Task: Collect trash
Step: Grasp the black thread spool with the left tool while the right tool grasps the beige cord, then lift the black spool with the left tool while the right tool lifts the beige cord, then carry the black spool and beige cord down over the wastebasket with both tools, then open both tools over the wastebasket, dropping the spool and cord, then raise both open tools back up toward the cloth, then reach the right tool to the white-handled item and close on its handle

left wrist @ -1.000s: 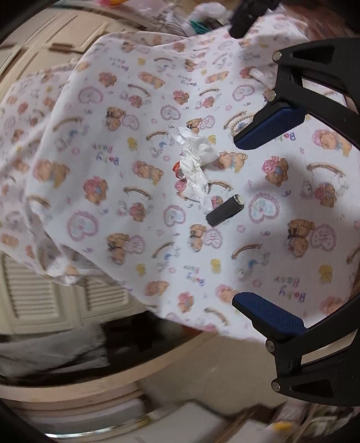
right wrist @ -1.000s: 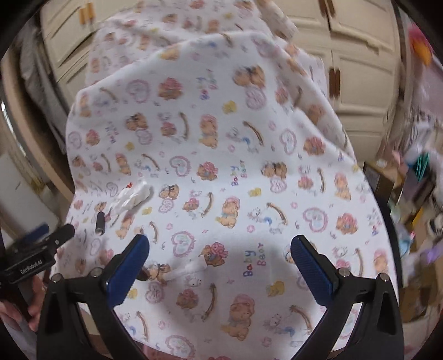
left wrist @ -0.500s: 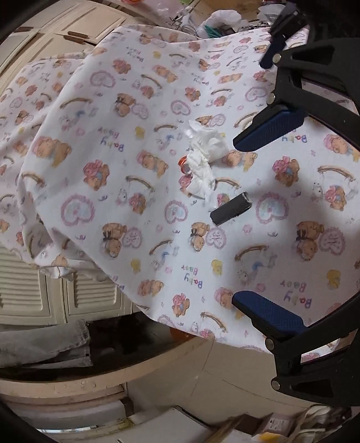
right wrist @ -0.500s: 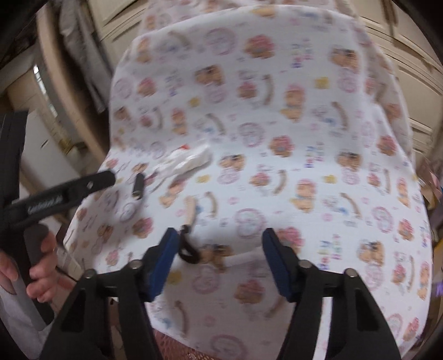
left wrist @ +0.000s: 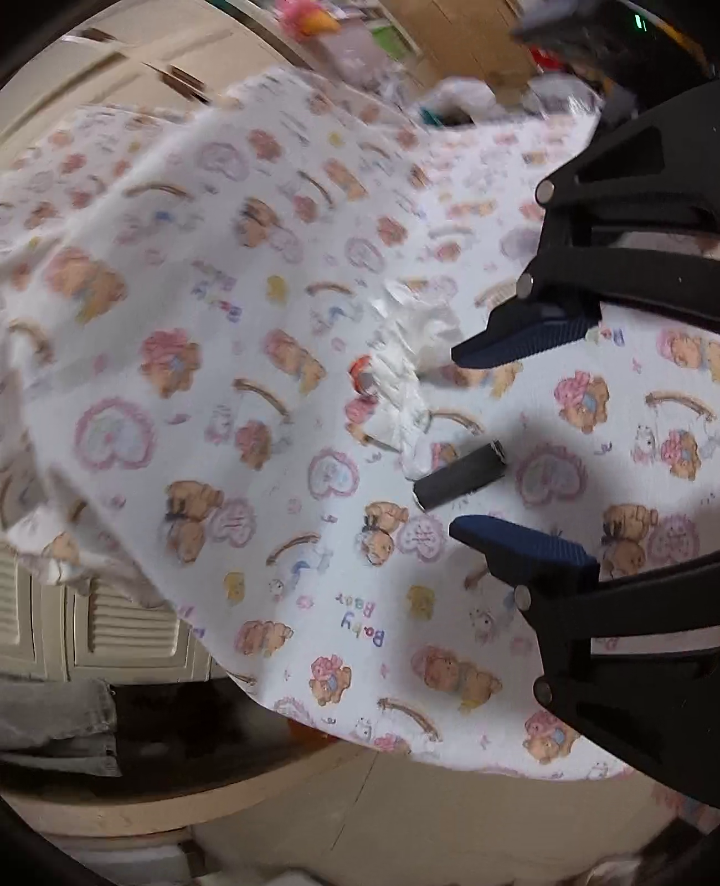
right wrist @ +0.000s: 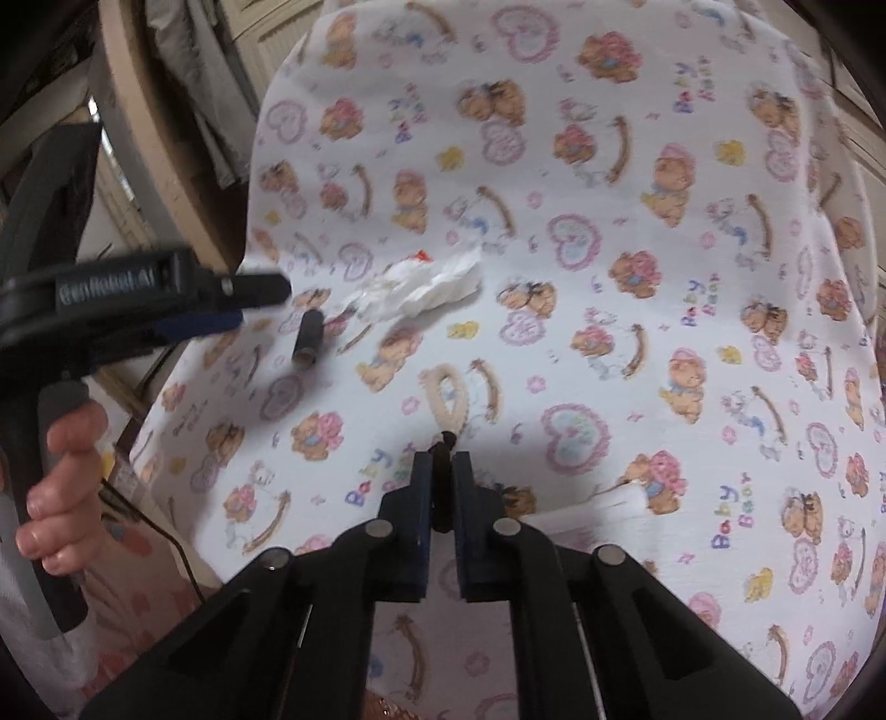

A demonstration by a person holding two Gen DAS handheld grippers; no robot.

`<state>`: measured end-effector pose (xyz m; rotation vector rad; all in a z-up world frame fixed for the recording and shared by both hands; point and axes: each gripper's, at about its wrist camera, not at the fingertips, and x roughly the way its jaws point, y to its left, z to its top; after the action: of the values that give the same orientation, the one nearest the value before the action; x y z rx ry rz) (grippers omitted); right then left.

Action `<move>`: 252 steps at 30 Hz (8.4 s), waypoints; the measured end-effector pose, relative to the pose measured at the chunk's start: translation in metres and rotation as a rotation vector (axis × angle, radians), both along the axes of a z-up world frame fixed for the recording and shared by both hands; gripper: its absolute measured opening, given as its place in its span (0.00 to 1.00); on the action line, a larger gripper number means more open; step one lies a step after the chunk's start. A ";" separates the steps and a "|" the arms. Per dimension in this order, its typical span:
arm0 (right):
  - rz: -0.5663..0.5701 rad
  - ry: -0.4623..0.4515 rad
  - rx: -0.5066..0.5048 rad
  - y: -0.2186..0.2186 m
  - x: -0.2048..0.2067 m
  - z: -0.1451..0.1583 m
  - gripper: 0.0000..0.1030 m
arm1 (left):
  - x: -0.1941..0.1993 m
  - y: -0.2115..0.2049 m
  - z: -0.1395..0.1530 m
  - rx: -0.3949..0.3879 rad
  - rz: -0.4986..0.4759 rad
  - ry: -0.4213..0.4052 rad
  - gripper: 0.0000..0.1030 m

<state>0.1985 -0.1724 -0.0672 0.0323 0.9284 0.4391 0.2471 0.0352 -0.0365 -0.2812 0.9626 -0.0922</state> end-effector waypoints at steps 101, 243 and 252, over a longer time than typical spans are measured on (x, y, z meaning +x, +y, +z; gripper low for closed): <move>-0.064 -0.125 0.107 -0.030 -0.155 0.060 0.05 | -0.173 -0.053 0.004 0.074 -0.223 0.006 0.10; -0.309 -0.169 -0.226 -0.026 -0.081 0.015 0.99 | -0.124 -0.011 -0.029 0.279 0.068 -0.094 0.95; -0.312 -0.109 -0.097 -0.030 -0.054 0.001 0.90 | -0.126 -0.015 -0.023 0.290 0.074 -0.145 0.94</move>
<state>0.1446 -0.2022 -0.0666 0.0638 0.8190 0.1050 0.1216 0.0200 -0.0593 -0.0420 0.8081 0.0938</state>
